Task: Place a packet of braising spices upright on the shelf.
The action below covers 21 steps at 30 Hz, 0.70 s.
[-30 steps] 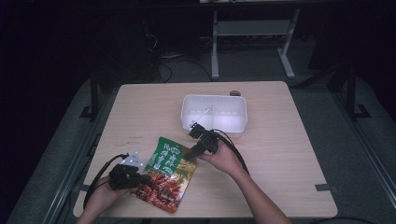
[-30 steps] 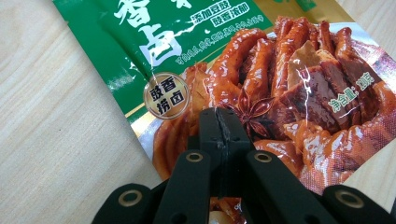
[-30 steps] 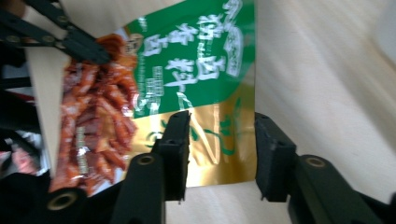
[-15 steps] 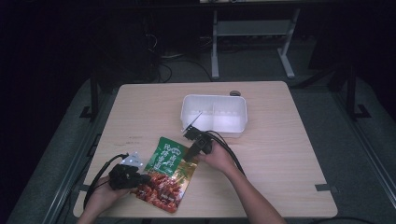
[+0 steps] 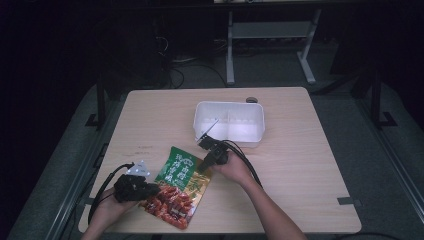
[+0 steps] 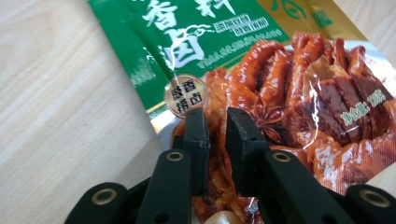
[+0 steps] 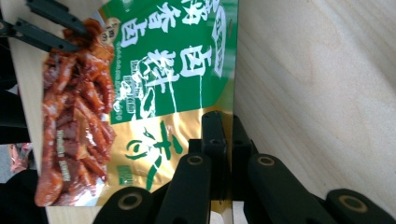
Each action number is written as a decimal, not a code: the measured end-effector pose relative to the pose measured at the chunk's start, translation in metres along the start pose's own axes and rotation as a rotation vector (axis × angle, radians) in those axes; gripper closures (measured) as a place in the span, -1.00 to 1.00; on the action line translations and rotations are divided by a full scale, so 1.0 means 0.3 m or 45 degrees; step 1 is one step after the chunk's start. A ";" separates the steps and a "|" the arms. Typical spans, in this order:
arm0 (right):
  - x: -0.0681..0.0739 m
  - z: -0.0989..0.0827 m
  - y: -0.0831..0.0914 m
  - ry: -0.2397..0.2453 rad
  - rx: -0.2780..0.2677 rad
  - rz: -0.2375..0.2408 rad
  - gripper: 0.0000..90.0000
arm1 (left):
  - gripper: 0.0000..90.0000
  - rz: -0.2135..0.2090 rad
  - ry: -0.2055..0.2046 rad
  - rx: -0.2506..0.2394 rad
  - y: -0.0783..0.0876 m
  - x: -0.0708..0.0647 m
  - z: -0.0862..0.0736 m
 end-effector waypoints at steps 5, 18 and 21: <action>0.016 0.002 0.028 0.004 -0.031 0.013 0.99 | 0.65 0.022 0.029 -0.052 0.021 0.013 0.004; 0.053 0.002 0.095 0.047 -0.076 0.012 0.99 | 0.38 0.074 0.087 -0.146 0.053 0.045 0.008; 0.068 0.006 0.126 0.064 -0.090 -0.005 0.99 | 0.31 0.082 0.110 -0.160 0.057 0.051 0.008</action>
Point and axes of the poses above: each handheld gripper's, and its own axes: y roughly backward along the jaws, z roughly out of its top, x roughly to its left, the point moved 4 cm from there along -y, roughly forward along the jaws, and after that the axes turned 11 degrees about y, right-handed, at the moved point
